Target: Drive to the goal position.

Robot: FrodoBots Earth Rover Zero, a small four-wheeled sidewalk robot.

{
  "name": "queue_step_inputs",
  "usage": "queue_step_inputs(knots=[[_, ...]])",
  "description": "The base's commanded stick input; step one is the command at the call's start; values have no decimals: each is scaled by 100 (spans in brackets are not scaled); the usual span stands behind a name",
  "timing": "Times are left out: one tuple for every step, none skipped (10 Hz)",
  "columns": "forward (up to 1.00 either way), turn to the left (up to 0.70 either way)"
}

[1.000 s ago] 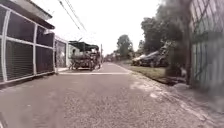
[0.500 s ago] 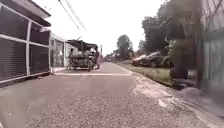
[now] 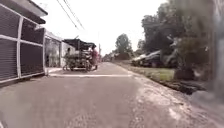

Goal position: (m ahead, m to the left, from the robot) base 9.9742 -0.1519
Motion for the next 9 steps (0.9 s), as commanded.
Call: queue_step_inputs(knots=[[70,0],[70,0],[70,0],[70,0],[70,0],[70,0],[70,0],[70,0],[70,0]])
